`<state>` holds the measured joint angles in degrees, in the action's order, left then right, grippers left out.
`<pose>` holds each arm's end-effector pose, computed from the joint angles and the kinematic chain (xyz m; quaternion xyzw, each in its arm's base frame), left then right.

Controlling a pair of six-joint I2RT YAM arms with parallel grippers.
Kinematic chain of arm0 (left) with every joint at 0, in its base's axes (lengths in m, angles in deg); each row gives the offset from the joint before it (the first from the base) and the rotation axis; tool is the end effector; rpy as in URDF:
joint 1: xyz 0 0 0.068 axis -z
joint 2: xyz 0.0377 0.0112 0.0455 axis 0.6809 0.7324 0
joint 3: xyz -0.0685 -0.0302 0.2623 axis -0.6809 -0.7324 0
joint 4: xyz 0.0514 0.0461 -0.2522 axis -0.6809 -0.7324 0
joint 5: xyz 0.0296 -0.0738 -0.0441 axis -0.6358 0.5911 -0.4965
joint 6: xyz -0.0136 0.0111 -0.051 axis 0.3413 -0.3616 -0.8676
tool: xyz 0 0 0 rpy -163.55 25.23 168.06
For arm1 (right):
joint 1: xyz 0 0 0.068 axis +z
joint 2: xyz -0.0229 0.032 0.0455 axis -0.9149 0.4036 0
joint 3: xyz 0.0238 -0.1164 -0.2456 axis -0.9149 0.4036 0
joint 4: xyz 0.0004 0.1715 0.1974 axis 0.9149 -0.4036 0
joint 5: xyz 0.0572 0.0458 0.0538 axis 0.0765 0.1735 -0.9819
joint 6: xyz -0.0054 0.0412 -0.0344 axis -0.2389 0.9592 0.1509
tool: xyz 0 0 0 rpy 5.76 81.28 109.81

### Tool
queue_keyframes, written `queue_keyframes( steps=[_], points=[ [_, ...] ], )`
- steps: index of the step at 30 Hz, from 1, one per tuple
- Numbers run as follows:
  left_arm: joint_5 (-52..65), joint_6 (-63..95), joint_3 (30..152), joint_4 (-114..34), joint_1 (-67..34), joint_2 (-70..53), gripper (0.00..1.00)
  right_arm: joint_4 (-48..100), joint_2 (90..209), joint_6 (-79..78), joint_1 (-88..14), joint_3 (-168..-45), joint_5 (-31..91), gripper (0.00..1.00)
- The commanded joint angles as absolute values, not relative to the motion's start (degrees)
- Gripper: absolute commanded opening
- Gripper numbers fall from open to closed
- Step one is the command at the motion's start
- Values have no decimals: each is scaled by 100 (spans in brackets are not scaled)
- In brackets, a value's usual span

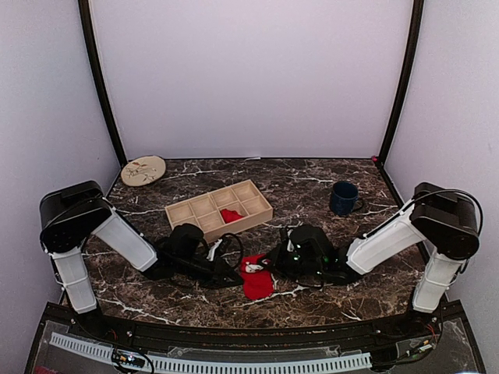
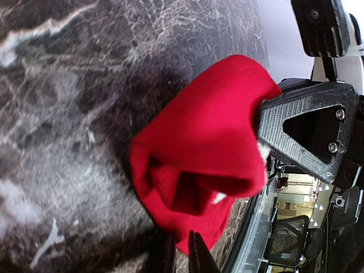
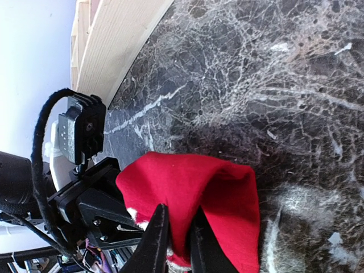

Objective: Roll the socks
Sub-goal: Roll the sock at the center of the board.

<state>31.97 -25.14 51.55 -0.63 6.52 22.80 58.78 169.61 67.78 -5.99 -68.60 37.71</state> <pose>0.1858 -0.2475 0.0936 0.1154 0.8411 -0.5203 0.0920 0.1634 0.2850 0.1237 0.1165 0.8638 0.4525 0.1884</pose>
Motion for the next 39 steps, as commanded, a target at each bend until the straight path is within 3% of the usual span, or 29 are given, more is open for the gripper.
queue_keyframes(
  steps=[1, 5, 16, 39],
  points=[
    [3061, -2638, 5069, -1579, 710, 1985, 14, 6848, 17050, 6083, -626, -6508, 3768, 9],
    [3031, -2785, 5200, -2196, 704, 1486, 20, 7355, 17108, 5768, -626, -6324, 3793, 8],
    [3026, -3483, 5780, -2914, 621, 998, 60, 8161, 17511, 5533, -578, -6287, 3751, 6],
    [2962, -5212, 6198, -2577, 402, 1240, 70, 8879, 17721, 5741, -415, -6128, 3932, 4]
  ],
)
